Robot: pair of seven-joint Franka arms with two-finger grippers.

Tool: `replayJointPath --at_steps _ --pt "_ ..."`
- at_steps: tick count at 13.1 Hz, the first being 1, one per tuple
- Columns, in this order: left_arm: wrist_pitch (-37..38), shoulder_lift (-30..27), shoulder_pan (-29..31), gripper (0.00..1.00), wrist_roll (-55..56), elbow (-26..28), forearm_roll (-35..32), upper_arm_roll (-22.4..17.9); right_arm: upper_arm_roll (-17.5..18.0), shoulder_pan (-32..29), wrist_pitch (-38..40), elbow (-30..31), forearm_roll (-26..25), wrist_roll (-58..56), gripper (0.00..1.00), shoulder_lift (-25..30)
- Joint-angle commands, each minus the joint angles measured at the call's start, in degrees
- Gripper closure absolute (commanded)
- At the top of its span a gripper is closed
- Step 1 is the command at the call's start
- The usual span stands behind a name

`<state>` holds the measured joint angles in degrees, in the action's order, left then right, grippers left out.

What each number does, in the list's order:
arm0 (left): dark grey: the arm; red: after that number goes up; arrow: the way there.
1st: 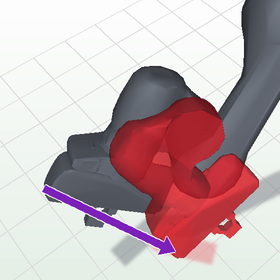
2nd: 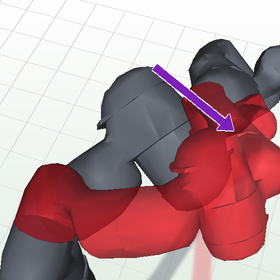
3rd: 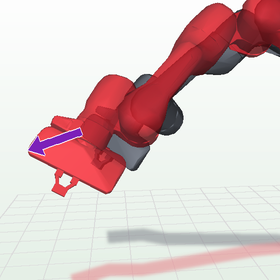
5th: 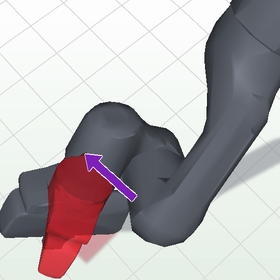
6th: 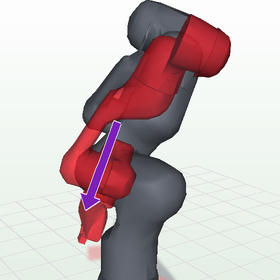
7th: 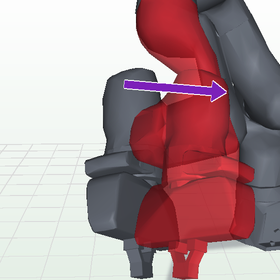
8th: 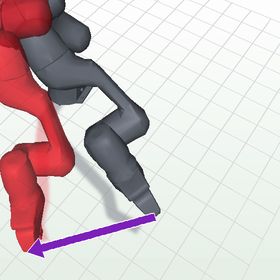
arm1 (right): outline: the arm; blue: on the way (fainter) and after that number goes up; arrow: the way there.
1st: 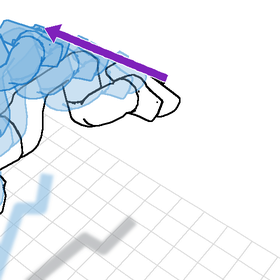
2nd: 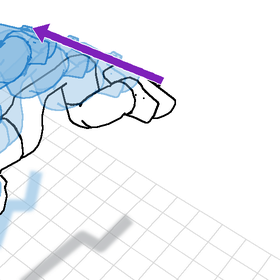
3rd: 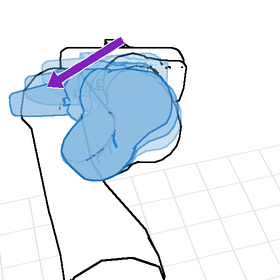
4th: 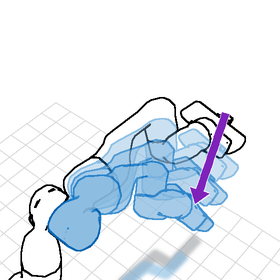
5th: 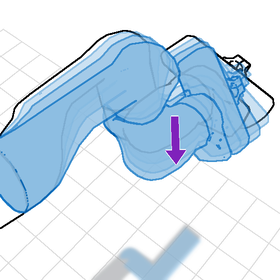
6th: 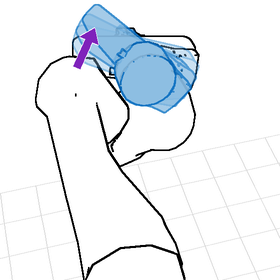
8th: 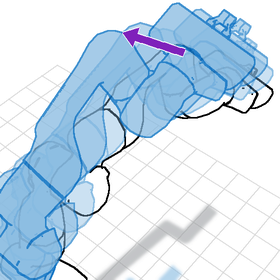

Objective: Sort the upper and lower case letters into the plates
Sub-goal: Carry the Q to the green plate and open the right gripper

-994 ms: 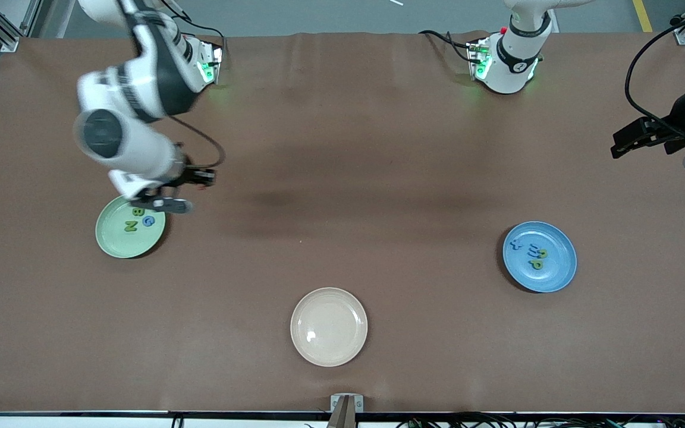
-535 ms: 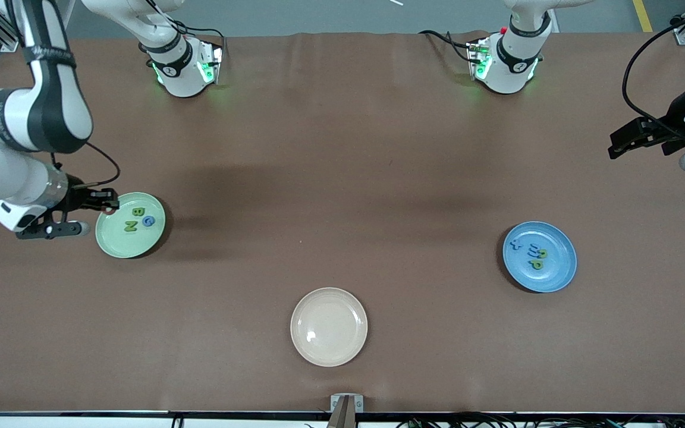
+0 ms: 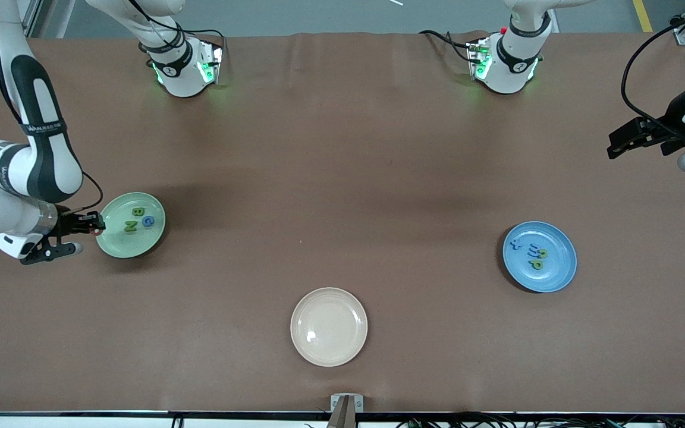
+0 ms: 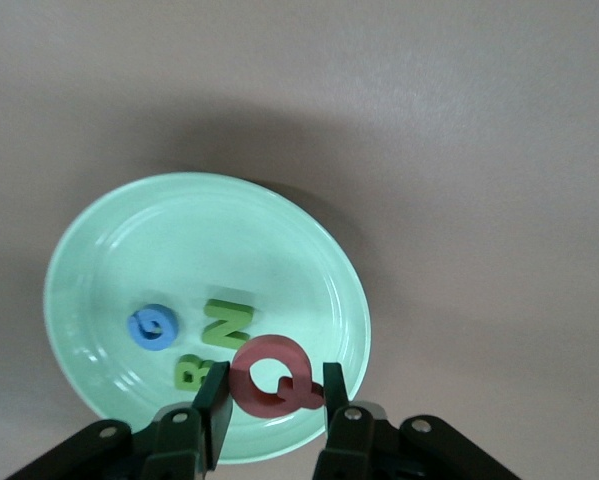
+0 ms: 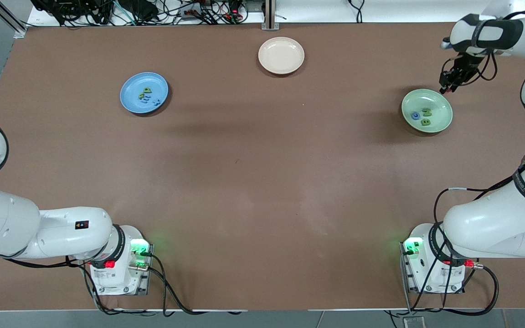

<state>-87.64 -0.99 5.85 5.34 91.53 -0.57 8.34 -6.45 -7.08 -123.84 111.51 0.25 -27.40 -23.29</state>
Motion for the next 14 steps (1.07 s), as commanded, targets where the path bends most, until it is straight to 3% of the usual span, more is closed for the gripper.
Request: replayJointPath --at_steps 1,14 --pt "-0.6 -1.29 0.3 0.0 -1.21 1.28 0.22 0.8 1.35 -1.09 -4.81 4.85 -0.51 -0.64 0.89 1.23" --pt "-1.57 -1.56 0.47 0.0 -1.21 2.16 0.22 0.8 1.44 -2.23 -9.57 8.99 -0.25 -0.64 0.86 -1.93"
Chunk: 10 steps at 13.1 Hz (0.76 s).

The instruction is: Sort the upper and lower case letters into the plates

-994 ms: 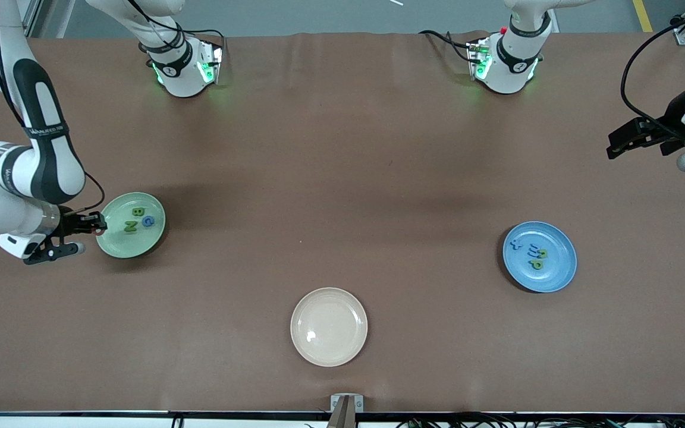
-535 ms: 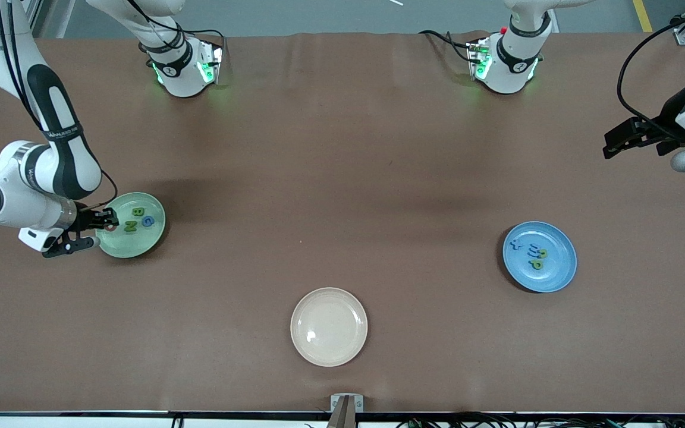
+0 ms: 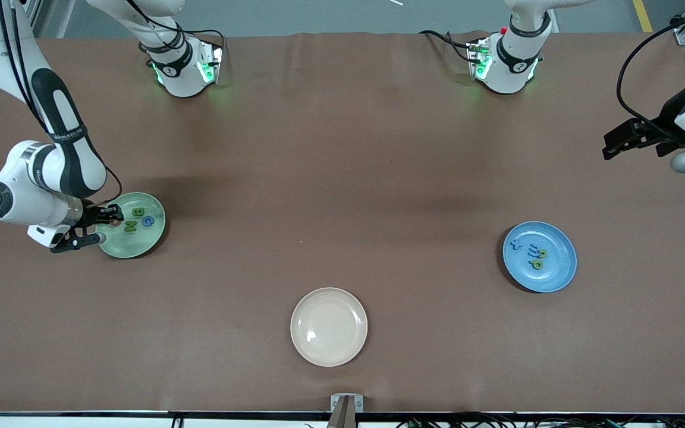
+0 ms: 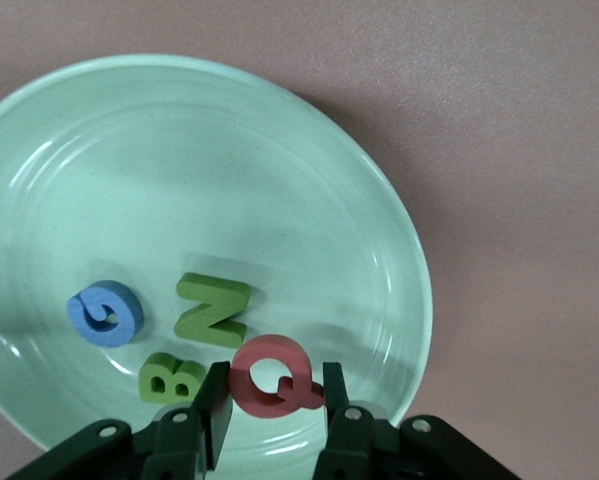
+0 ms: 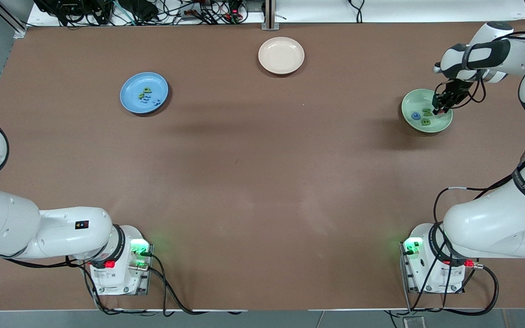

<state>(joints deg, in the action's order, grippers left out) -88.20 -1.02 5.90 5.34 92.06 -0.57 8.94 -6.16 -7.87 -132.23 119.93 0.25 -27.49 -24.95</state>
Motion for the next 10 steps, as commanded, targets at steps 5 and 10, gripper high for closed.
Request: replayJointPath --at_steps 5,10 --pt "-1.1 -1.53 0.34 0.0 -1.21 1.46 0.22 0.29 1.15 -1.27 -1.1 0.48 -0.16 -0.46 0.16 -1.15" --pt "-1.1 -2.23 0.25 0.0 -1.21 0.93 0.22 1.43 1.5 0.66 8.19 -0.58 -0.16 4.0 0.01 7.17"
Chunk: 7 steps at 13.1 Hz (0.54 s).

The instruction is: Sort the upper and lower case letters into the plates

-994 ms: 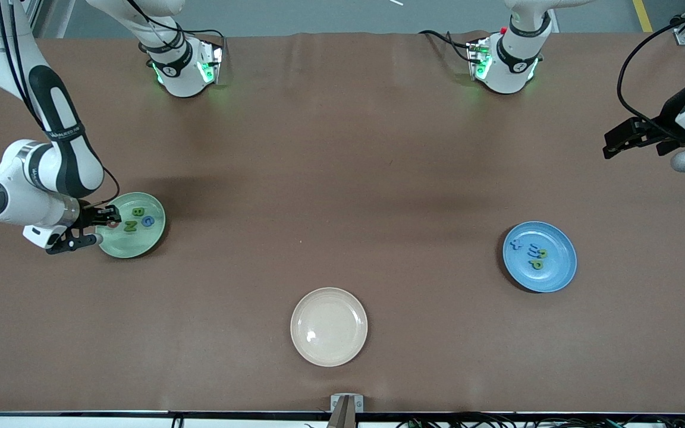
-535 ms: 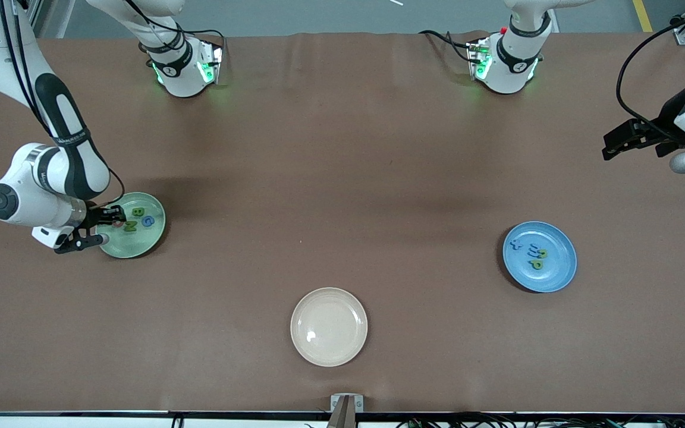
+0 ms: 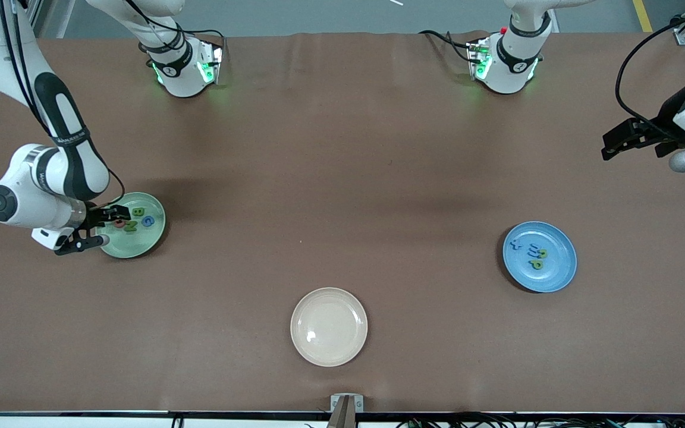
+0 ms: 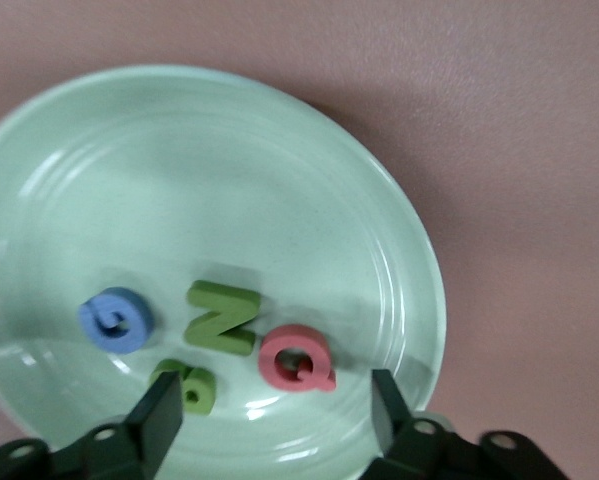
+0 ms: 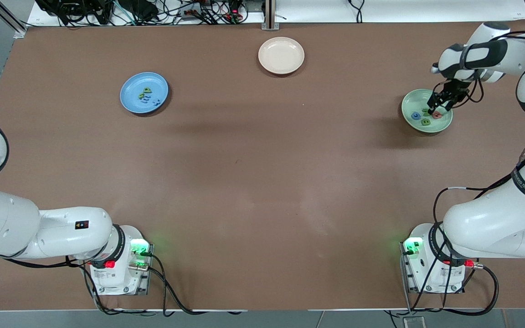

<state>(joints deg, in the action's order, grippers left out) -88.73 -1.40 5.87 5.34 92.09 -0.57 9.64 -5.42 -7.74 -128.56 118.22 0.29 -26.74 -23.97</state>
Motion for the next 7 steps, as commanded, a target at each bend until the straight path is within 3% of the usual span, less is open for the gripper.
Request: replayJointPath --at_steps 1,7 --pt "-0.56 -1.93 0.28 0.0 -1.21 0.9 0.22 0.74 0.68 2.01 7.94 1.13 -0.21 7.1 0.01 9.52" --pt "-0.56 -2.02 0.63 0.0 -0.86 1.07 0.4 0.65 0.77 8.88 20.97 0.26 -0.21 19.79 0.0 25.18"
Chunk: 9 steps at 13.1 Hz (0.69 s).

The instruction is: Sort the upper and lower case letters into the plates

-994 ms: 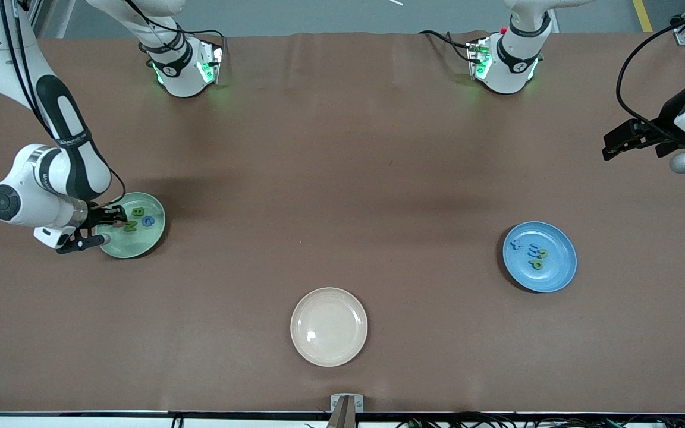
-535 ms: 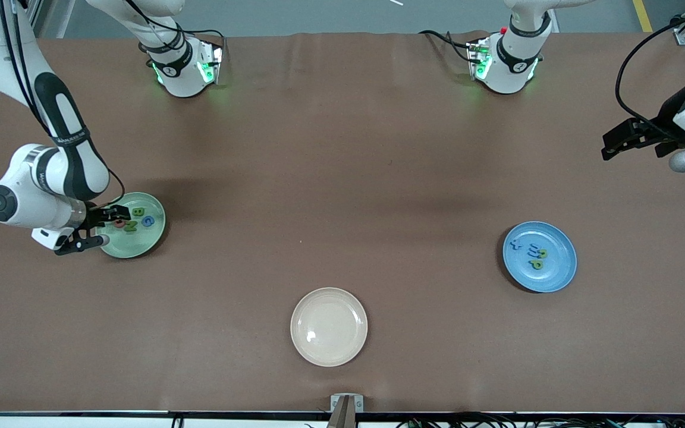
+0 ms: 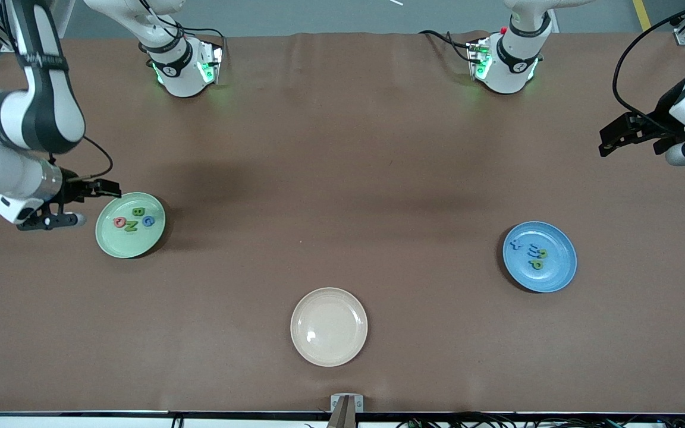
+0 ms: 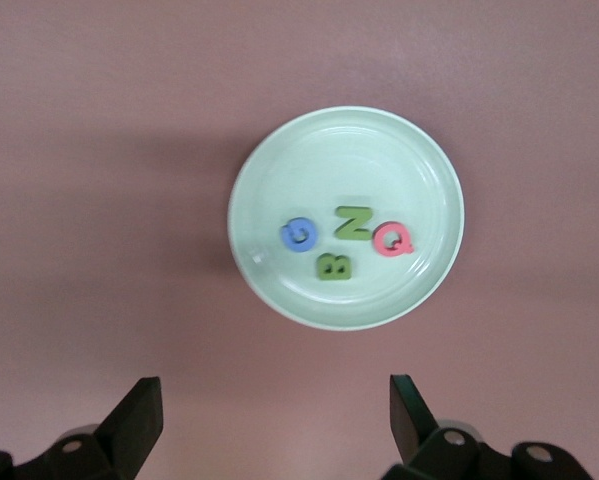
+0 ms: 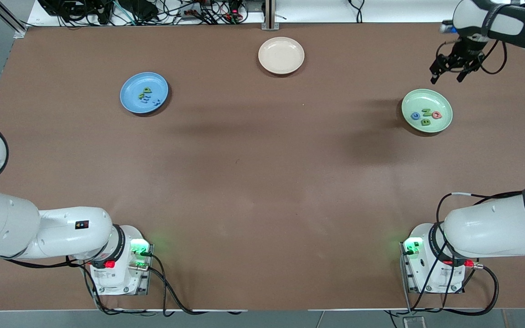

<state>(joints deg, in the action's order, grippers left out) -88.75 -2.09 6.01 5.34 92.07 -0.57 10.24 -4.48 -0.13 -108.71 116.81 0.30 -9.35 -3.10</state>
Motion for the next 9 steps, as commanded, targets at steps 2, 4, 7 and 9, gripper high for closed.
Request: replayJointPath --at_steps 2,4,7,9 --pt "-0.55 -1.25 0.5 0.0 -0.95 1.19 0.31 -0.13 -0.09 1.79 8.12 -4.71 -0.22 2.5 0.0 5.29" --pt "-0.55 -1.25 0.41 0.0 -0.86 1.19 0.31 0.04 -0.18 1.88 14.46 -13.84 -0.3 2.5 0.0 4.86" --pt "-0.72 -1.08 0.41 0.0 -0.86 1.45 0.31 0.04 -0.18 1.88 19.75 -24.5 -0.3 2.5 0.0 4.68" --pt "-2.13 -0.99 0.32 0.0 -0.86 2.15 0.22 0.13 -0.35 1.53 19.85 -28.9 -0.22 1.88 0.0 3.9"
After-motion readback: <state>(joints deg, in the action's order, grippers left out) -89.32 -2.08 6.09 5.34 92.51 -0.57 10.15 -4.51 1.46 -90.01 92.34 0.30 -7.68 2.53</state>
